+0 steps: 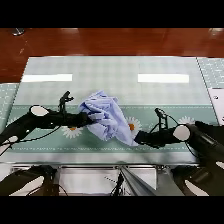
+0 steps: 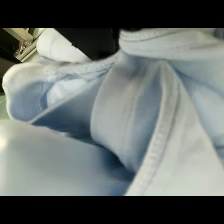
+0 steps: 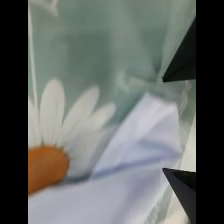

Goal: Fold the shirts.

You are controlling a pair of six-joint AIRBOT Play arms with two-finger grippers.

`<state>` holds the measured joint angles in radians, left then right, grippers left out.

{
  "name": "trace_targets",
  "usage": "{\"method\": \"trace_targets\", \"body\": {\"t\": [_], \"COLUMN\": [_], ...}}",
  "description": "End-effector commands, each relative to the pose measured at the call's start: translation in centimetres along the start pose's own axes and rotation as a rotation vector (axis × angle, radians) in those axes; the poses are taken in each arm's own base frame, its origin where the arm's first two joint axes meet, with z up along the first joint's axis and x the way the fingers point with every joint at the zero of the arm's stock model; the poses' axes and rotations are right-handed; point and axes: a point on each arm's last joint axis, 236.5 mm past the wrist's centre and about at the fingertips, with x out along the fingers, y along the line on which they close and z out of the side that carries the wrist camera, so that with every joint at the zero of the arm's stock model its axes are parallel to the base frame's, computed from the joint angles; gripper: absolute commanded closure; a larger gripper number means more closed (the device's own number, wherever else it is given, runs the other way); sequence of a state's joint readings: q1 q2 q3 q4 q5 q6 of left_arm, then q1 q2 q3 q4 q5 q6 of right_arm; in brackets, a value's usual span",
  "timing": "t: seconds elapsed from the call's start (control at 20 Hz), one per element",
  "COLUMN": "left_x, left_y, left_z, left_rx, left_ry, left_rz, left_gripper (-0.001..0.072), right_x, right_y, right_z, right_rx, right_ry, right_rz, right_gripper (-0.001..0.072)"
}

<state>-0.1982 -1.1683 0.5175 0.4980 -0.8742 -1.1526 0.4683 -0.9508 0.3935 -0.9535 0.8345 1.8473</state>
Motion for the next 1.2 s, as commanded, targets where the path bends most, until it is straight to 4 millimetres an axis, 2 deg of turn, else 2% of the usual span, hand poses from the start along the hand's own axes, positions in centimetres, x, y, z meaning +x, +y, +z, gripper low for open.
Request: {"method": "trace_targets", "body": {"t": [0.0, 0.15, 0.2, 0.25, 0.3, 0.35, 0.45, 0.5, 0.55, 0.65, 0.7, 0.75, 0.8, 0.85, 0.9, 1.0, 1.05, 1.15], "left_x": [-0.2, -0.3, -0.4, -0.4, -0.5, -0.6, -2.1, -3.7, -6.0, -12.2, -16.1, -19.8, -23.8, -27.3, -30.9, -36.6, -38.9, -43.1], "left_y": [-1.0, -1.4, -1.5, -1.6, -1.8, -2.1, -3.7, -5.2, -7.4, -12.0, -14.4, -16.5, -18.7, -20.7, -22.7, -25.6, -26.5, -27.5], "left_z": [-0.1, 0.4, 0.5, 0.7, 0.8, 1.1, 2.4, 3.7, 5.7, 10.7, 13.2, 15.2, 16.6, 17.4, 17.6, 16.6, 15.8, 14.0], "left_rx": [0.042, 0.052, 0.055, 0.057, 0.06, 0.067, 0.086, 0.111, 0.162, 0.27, 0.319, 0.358, 0.4, 0.441, 0.489, 0.601, 0.648, 0.684], "left_ry": [0.017, 0.008, 0.006, 0.003, 0.0, -0.004, -0.013, -0.034, -0.086, -0.262, -0.365, -0.456, -0.54, -0.61, -0.676, -0.765, -0.808, -0.92], "left_rz": [-0.026, -0.031, -0.032, -0.034, -0.035, -0.04, -0.081, -0.118, -0.16, -0.207, -0.216, -0.221, -0.226, -0.228, -0.224, -0.188, -0.151, -0.045], "left_gripper": [0.0686, 0.0685, 0.0685, 0.0685, 0.0685, 0.0685, 0.0685, 0.0685, 0.0685, 0.0685, 0.0685, 0.0686, 0.0685, 0.0686, 0.0686, 0.0686, 0.0686, 0.0686], "right_x": [2.2, 2.8, 2.9, 2.9, 2.8, 2.4, -0.2, -2.9, -6.7, -16.0, -21.8, -27.5, -32.7, -37.8, -42.1, -49.4, -52.5, -56.7], "right_y": [1.5, 3.5, 4.0, 4.6, 5.4, 6.5, 8.8, 10.1, 11.8, 15.0, 16.7, 18.2, 19.5, 20.6, 21.5, 22.7, 23.2, 22.8], "right_z": [0.2, 1.6, 2.0, 2.4, 2.8, 3.4, 6.0, 9.2, 12.7, 18.5, 20.8, 22.0, 22.3, 21.7, 20.6, 16.8, 14.4, 9.9], "right_rx": [0.016, 0.028, 0.019, 0.004, -0.037, -0.097, -0.185, -0.223, -0.255, -0.33, -0.372, -0.414, -0.455, -0.504, -0.547, -0.625, -0.654, -0.678], "right_ry": [0.001, -0.021, -0.02, -0.021, -0.027, -0.042, -0.094, -0.167, -0.254, -0.443, -0.56, -0.675, -0.774, -0.868, -0.944, -1.088, -1.16, -1.287], "right_rz": [0.048, 0.12, 0.13, 0.14, 0.157, 0.179, 0.209, 0.215, 0.226, 0.233, 0.225, 0.21, 0.194, 0.172, 0.147, 0.094, 0.094, 0.081], "right_gripper": [0.0094, 0.0103, 0.0195, 0.0359, 0.0576, 0.0686, 0.0687, 0.0687, 0.0687, 0.0688, 0.0688, 0.0688, 0.0688, 0.0688, 0.0688, 0.0688, 0.0688, 0.0687]}}
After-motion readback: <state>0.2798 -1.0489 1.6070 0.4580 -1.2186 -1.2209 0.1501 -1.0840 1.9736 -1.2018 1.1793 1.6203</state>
